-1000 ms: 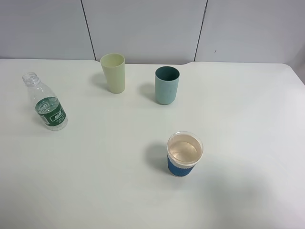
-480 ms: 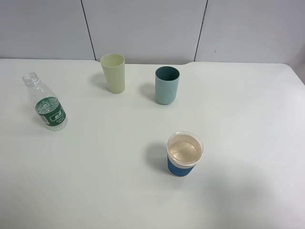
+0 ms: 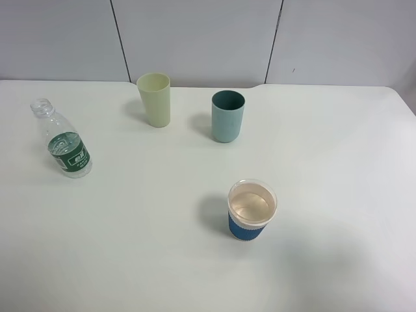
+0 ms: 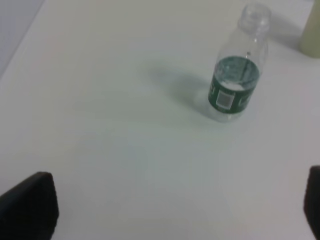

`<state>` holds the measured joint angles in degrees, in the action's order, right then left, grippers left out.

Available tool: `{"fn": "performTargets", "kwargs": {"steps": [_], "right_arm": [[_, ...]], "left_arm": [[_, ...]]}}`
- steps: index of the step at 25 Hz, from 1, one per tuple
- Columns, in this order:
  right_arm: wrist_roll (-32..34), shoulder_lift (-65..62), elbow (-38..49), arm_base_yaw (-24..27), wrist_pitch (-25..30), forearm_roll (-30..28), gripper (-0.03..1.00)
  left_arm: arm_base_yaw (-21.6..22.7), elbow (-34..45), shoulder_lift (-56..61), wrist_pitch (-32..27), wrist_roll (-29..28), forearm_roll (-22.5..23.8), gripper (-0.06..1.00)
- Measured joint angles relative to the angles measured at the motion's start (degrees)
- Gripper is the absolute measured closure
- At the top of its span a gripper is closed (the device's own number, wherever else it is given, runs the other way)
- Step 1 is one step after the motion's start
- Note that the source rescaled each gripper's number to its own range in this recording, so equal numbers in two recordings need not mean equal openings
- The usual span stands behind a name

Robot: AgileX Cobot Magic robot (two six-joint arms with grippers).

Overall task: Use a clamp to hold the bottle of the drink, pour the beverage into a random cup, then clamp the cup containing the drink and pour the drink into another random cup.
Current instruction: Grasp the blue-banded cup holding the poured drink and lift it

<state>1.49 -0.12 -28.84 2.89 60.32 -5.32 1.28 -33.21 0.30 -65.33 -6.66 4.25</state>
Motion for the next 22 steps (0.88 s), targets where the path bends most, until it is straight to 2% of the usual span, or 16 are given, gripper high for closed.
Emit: {"fn": "performTargets", "kwargs": {"steps": [6, 22], "right_arm": [[0.0, 0.0, 0.0, 0.0, 0.0, 0.0, 0.48], [0.0, 0.0, 0.0, 0.0, 0.0, 0.0, 0.48]], "left_arm": [[0.0, 4.1, 0.0, 4.1, -0.4, -1.6, -0.05], [0.0, 4.1, 0.0, 4.4, -0.4, -1.7, -0.05]]}}
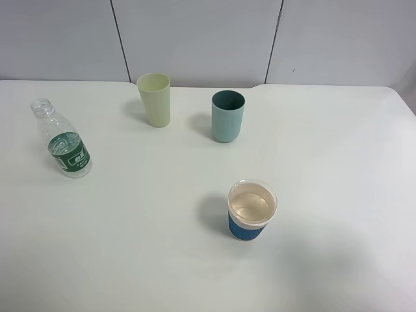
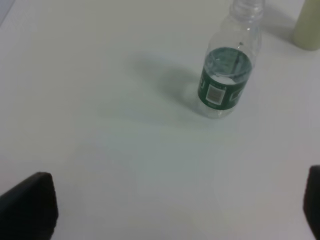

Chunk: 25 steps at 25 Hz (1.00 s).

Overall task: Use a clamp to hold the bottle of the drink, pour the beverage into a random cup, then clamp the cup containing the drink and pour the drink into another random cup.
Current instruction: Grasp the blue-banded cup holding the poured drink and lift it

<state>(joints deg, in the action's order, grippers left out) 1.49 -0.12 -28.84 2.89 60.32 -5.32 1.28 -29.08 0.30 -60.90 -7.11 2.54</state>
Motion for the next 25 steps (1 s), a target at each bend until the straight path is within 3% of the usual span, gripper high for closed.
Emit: {"fn": "performTargets", "kwargs": {"steps": [25], "right_arm": [[0.0, 0.0, 0.0, 0.0, 0.0, 0.0, 0.48]], "left_arm": [[0.0, 0.0, 0.0, 0.0, 0.0, 0.0, -0.05]]}}
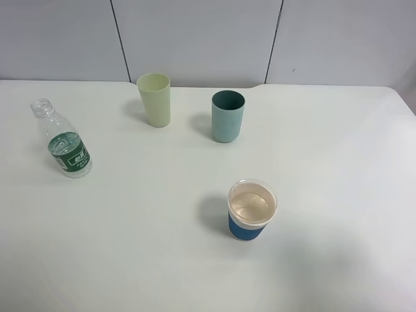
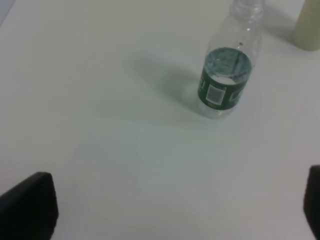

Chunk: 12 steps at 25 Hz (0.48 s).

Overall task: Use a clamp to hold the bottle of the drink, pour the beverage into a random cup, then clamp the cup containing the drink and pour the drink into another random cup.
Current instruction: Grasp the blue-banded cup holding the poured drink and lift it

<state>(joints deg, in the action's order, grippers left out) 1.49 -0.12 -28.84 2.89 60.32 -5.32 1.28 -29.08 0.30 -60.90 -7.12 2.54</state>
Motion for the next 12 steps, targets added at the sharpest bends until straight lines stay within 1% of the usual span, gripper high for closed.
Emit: {"fn": "performTargets", "kwargs": {"steps": [12], "right_arm": [[0.0, 0.0, 0.0, 0.0, 0.0, 0.0, 0.48]], "left_arm": [[0.0, 0.0, 0.0, 0.0, -0.1, 0.0, -0.05]]}}
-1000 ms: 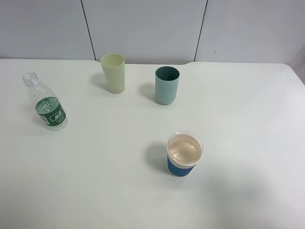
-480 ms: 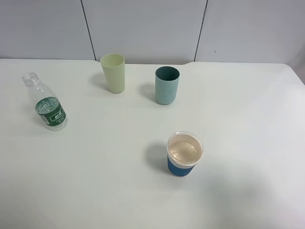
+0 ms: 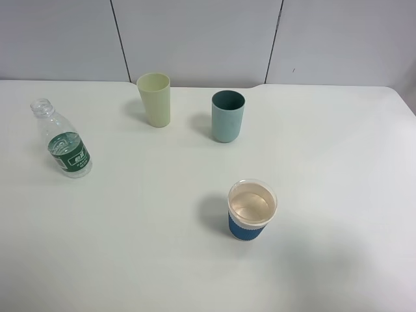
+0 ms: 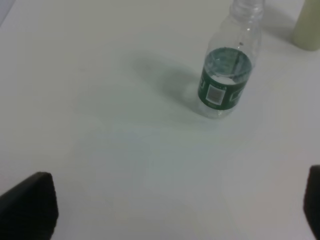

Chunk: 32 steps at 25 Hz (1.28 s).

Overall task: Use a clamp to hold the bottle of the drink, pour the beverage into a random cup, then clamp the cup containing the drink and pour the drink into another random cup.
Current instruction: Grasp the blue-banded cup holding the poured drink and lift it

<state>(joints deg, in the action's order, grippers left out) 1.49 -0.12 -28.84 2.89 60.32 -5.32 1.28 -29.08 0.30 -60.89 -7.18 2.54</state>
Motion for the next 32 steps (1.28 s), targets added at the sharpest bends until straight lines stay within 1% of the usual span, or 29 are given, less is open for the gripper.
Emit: {"fn": "performTargets", "kwargs": {"steps": [12, 16, 21, 24, 26, 30, 32], "right_arm": [[0.0, 0.0, 0.0, 0.0, 0.0, -0.1, 0.48], [0.0, 0.8, -1.1, 0.0, -0.6, -2.4, 0.48], [0.0, 10.7, -6.0, 0.0, -4.5, -6.2, 0.48], [0.0, 19.2, -8.9, 0.0, -8.7, -7.1, 0.48], [0.0, 24.3, -10.0, 0.0, -13.2, -6.8, 0.48], [0.0, 34.7, -10.3, 0.0, -22.9, -3.5, 0.48], [0.0, 39.9, -10.3, 0.0, -26.2, -2.3, 0.48]], "left_arm": [[0.0, 0.0, 0.0, 0.0, 0.0, 0.0, -0.05], [0.0, 0.0, 0.0, 0.0, 0.0, 0.0, -0.05], [0.0, 0.0, 0.0, 0.0, 0.0, 0.0, -0.05], [0.0, 0.0, 0.0, 0.0, 0.0, 0.0, -0.05], [0.0, 0.0, 0.0, 0.0, 0.0, 0.0, -0.05], [0.0, 0.0, 0.0, 0.0, 0.0, 0.0, -0.05], [0.0, 0.0, 0.0, 0.0, 0.0, 0.0, -0.05]]}}
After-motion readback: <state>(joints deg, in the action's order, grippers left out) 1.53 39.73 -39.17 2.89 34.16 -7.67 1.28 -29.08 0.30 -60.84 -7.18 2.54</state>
